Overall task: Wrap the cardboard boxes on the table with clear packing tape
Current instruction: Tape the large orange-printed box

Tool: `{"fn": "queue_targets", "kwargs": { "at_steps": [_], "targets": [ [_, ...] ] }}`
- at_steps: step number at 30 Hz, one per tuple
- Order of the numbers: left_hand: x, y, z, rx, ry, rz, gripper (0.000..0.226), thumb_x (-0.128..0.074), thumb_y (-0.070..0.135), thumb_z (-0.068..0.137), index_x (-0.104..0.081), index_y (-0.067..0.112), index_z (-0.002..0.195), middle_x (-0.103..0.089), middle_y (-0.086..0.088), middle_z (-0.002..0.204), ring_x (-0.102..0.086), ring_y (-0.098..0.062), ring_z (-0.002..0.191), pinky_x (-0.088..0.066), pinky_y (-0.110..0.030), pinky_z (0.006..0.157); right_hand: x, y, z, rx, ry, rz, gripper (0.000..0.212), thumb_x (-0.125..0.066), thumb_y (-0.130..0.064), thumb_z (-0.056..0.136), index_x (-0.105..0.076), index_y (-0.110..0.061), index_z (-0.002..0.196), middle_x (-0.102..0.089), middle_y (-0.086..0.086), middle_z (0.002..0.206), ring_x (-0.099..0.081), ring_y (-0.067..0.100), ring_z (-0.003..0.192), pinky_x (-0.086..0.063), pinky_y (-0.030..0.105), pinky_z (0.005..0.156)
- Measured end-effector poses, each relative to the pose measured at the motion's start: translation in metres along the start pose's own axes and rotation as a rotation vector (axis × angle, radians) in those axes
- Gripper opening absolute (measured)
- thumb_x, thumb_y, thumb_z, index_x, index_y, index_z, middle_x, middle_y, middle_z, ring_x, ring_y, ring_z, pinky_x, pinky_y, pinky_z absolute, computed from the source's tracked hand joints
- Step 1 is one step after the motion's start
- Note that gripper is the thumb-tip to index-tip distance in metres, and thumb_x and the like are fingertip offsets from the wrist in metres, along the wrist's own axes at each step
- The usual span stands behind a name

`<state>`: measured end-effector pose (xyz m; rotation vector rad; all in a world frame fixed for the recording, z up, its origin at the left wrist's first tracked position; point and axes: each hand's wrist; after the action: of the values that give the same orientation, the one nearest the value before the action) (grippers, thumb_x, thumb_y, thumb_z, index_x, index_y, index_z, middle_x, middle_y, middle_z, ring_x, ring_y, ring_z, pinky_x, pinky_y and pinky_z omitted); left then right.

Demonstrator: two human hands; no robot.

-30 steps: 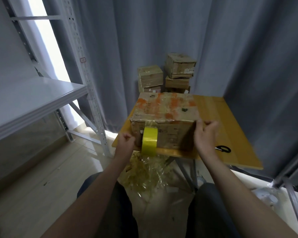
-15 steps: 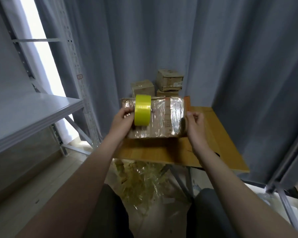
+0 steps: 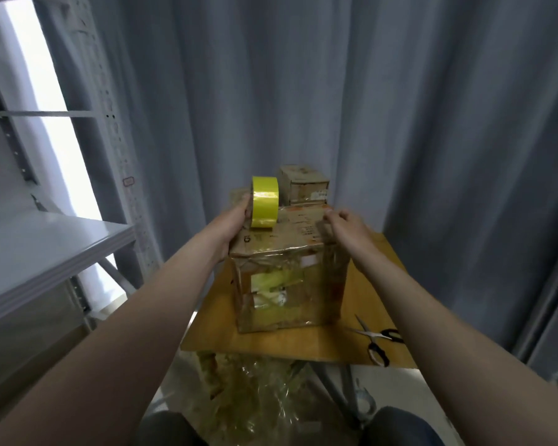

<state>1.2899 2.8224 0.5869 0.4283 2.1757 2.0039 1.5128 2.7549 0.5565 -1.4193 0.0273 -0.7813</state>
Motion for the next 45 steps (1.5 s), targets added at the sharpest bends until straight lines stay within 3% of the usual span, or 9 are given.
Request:
{"fn": "queue_targets", "kwargs": {
  "at_steps": [3,8,12,16,26,31,35,42,45],
  "targets": [
    [-0.001,-0.011,0.011,-0.026,0.095,0.052,0.039,-0.044,0.049,0.108,-0.07,0.02,0.111,-0.076,-0.003,0.092,-0.073,-0.012,0.072,-0.053,-0.02,0.053,0.0,-0.003,0.01,0.076,-0.126,-0.269,0.019,-0.055,-0.048,0.1,-0.064,-0.035,0.111,-0.066,-0.008,0.116,-0.059,0.021,0.114,-0.047,0.047,0.105],
    [0.011,-0.051,0.075,-0.113,0.203,0.221,0.052,-0.035,0.069,0.086,-0.072,0.035,0.101,-0.073,-0.002,0.119,-0.066,-0.029,0.113,-0.042,-0.06,0.109,-0.027,-0.039,0.01,0.404,-0.124,-0.403,0.051,-0.059,-0.054,0.098,-0.056,-0.028,0.142,-0.054,-0.005,0.142,-0.037,0.023,0.139,-0.038,0.042,0.112],
    [0.013,-0.057,0.087,-0.096,0.23,0.212,0.051,-0.037,0.07,0.087,-0.074,0.039,0.105,-0.077,-0.002,0.106,-0.071,-0.032,0.106,-0.046,-0.057,0.105,-0.065,-0.065,0.02,0.336,-0.28,-0.046,0.026,-0.066,-0.045,0.098,-0.064,-0.029,0.118,-0.065,-0.012,0.111,-0.059,0.01,0.11,-0.046,0.032,0.096],
    [0.002,-0.044,0.041,-0.073,0.267,-0.076,0.032,-0.045,0.013,0.107,-0.077,0.02,0.11,-0.078,-0.011,0.104,-0.075,-0.03,0.093,-0.059,-0.029,0.067,-0.087,-0.055,0.034,0.245,-0.229,0.062,0.031,-0.065,-0.032,0.101,-0.063,-0.017,0.075,-0.062,0.0,0.073,-0.057,0.012,0.07,-0.042,0.032,0.071],
    [0.001,-0.06,0.056,-0.099,0.366,-0.065,0.045,-0.043,0.001,0.098,-0.076,0.031,0.088,-0.077,-0.004,0.104,-0.074,-0.027,0.093,-0.062,-0.044,0.087,-0.087,-0.07,0.011,0.278,-0.149,0.209,0.046,-0.053,-0.041,0.105,-0.061,-0.003,0.08,-0.054,0.011,0.07,-0.052,0.019,0.064,-0.038,0.036,0.064],
    [0.003,-0.065,0.062,-0.066,0.336,-0.181,0.032,-0.048,0.006,0.094,-0.075,0.011,0.11,-0.068,-0.026,0.117,-0.067,-0.023,0.072,-0.058,-0.04,0.078,-0.081,-0.067,-0.013,0.121,-0.237,0.443,0.081,-0.055,-0.071,0.085,-0.064,0.008,0.103,-0.066,0.038,0.1,-0.066,0.058,0.091,-0.052,0.074,0.086],
    [-0.002,-0.054,0.054,0.002,0.329,-0.258,0.037,-0.053,0.018,0.083,-0.076,0.019,0.112,-0.077,-0.014,0.102,-0.073,-0.033,0.091,-0.06,-0.05,0.093,-0.07,-0.078,-0.039,0.014,-0.287,0.523,0.052,-0.066,-0.042,0.093,-0.071,0.009,0.101,-0.073,0.033,0.094,-0.072,0.053,0.092,-0.056,0.068,0.089],
    [-0.004,-0.057,0.058,-0.043,0.365,-0.191,0.026,-0.06,0.006,0.096,-0.077,0.024,0.103,-0.077,-0.004,0.092,-0.073,-0.023,0.081,-0.061,-0.036,0.081,-0.071,-0.056,-0.062,-0.009,-0.317,0.309,0.07,-0.066,-0.065,0.076,-0.07,0.001,0.1,-0.076,0.024,0.092,-0.074,0.044,0.089,-0.057,0.065,0.09],
    [-0.006,-0.055,0.056,-0.066,0.382,-0.19,0.035,-0.053,0.001,0.098,-0.075,0.025,0.11,-0.076,-0.002,0.096,-0.073,-0.022,0.085,-0.061,-0.033,0.08,-0.068,-0.041,-0.085,-0.058,-0.35,0.367,0.04,-0.06,-0.04,0.101,-0.069,0.0,0.103,-0.078,0.011,0.078,-0.077,0.022,0.073,-0.063,0.033,0.072]
  ]
}}
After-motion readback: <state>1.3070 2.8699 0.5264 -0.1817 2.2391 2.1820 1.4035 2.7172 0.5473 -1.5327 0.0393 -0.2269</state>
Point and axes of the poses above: each hand's wrist, its own z-axis towards the middle knuckle, its own x-axis out of the back of the hand, y = z × x
